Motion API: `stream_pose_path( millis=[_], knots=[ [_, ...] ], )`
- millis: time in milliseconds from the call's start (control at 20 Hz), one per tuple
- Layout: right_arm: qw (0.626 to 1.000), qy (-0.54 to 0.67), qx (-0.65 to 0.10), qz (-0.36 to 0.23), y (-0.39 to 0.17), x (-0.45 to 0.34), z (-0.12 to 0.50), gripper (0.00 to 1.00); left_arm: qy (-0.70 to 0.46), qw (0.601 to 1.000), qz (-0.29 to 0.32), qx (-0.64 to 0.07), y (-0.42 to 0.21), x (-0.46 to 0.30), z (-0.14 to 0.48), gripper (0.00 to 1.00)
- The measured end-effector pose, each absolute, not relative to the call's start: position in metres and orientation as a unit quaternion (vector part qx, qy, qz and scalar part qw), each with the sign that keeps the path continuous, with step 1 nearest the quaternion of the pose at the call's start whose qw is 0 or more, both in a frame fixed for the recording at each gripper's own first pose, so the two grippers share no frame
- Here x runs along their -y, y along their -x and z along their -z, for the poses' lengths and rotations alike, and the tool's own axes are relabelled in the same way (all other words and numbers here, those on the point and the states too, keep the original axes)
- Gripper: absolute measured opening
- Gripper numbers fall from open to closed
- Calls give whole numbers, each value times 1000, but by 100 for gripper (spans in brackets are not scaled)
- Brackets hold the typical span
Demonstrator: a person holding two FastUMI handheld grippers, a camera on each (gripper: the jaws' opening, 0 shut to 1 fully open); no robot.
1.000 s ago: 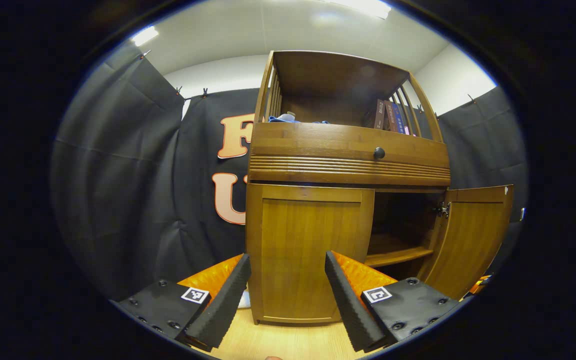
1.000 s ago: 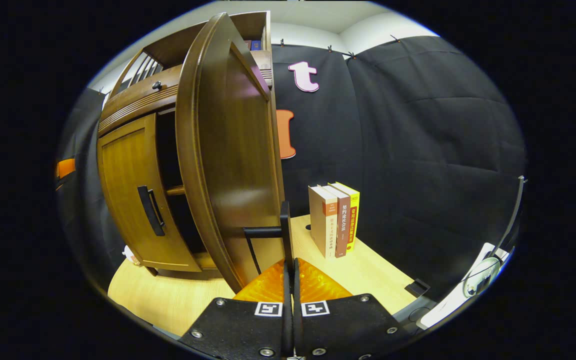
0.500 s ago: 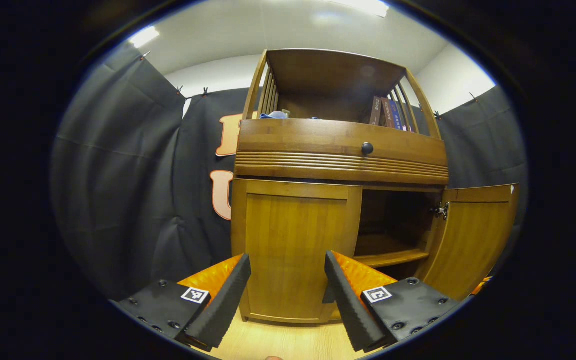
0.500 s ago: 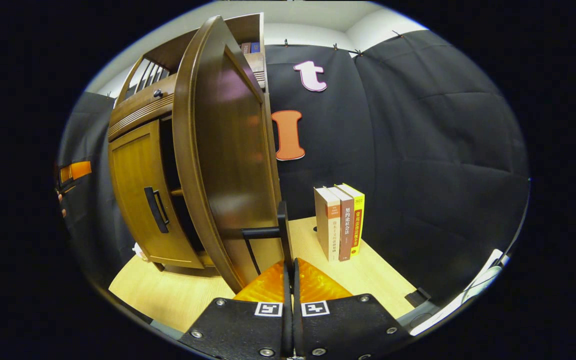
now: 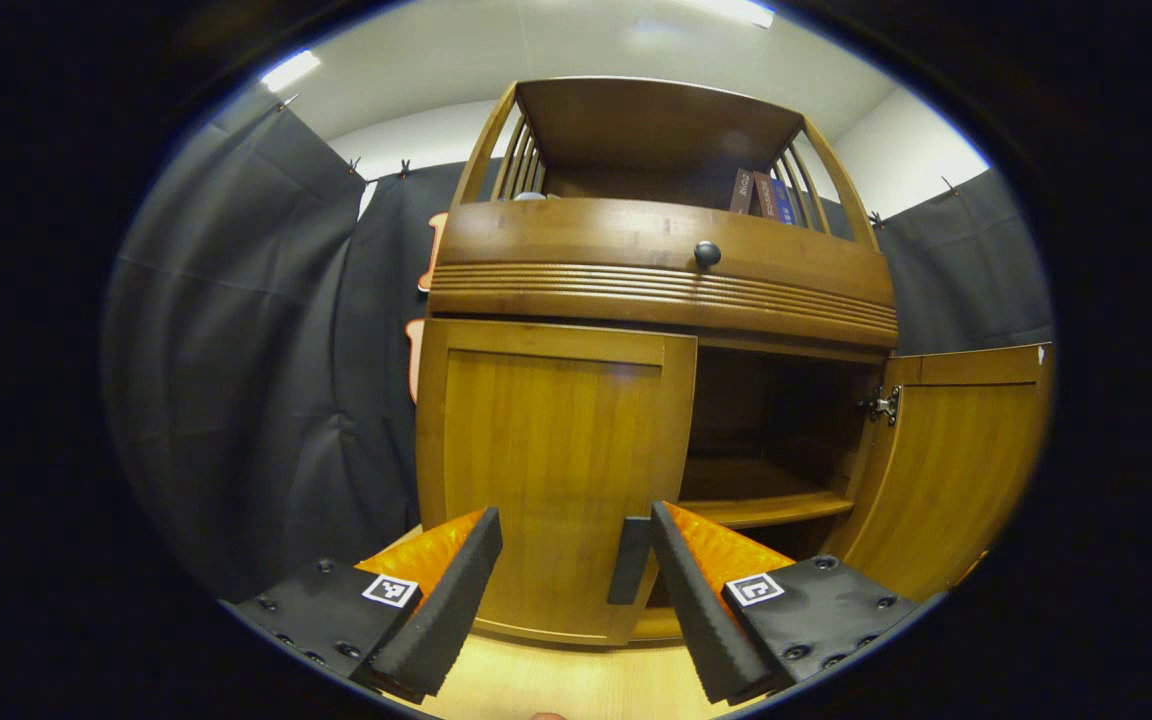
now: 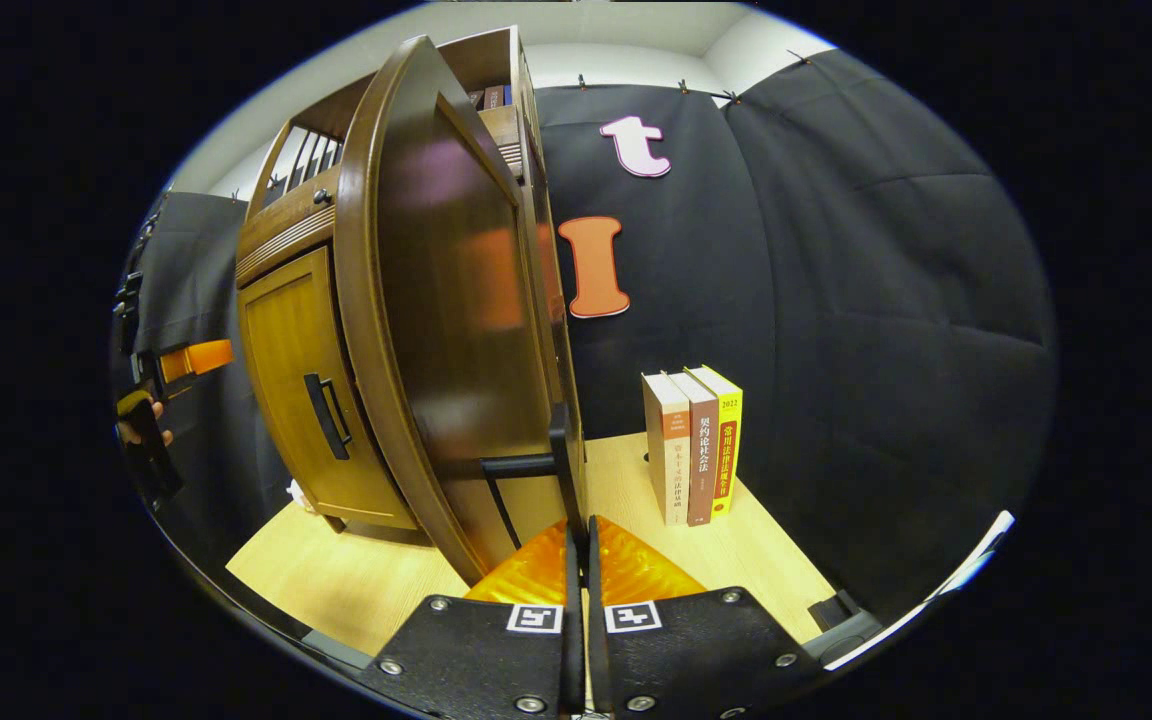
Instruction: Open the right door of the double-door shoe cabinet with the right hand, and open the left door with the left hand.
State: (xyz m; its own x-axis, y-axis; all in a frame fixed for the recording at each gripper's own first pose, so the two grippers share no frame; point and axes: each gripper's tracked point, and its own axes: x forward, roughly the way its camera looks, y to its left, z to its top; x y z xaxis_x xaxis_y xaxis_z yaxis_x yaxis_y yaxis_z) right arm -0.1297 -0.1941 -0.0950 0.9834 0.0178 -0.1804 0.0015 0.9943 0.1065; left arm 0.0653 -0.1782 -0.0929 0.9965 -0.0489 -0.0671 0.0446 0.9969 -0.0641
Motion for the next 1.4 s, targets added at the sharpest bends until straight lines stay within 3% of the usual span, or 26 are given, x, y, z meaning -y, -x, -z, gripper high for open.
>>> stream_pose_path(
  millis=[100,150,200,250,300,350,400,750,850,900,950,1300,1400],
  knots=[
    [994,-58,-87,-11,132,200,93,4,37,998,20,-38,-70,183,101,93],
    [995,-54,-83,-9,134,207,92,12,36,999,17,-34,-72,185,102,93],
    [995,-56,-81,-7,137,213,90,5,34,999,15,-33,-76,187,107,93],
    [995,-62,-81,-4,139,219,89,5,31,999,14,-34,-78,189,110,93],
    [994,-73,-79,-7,142,223,88,17,29,999,13,-34,-81,191,114,93],
    [993,-84,-79,-15,144,222,87,17,28,999,13,-34,-84,193,117,93],
    [993,-90,-79,-18,147,221,86,6,25,999,13,-34,-88,197,119,93],
    [996,-72,-58,14,165,240,65,19,7,999,29,-42,-118,219,149,93],
    [996,-72,-55,27,169,246,60,28,1,998,28,-49,-127,221,162,94],
    [995,-72,-53,32,171,250,58,41,-1,998,29,-53,-130,222,168,94],
    [995,-71,-52,38,171,253,57,33,-2,998,32,-56,-134,224,175,94],
    [994,-64,-44,76,173,267,48,92,-7,996,25,-86,-152,222,208,94],
    [994,-67,-47,79,171,266,50,94,-11,996,24,-91,-157,221,215,94]
  ],
)
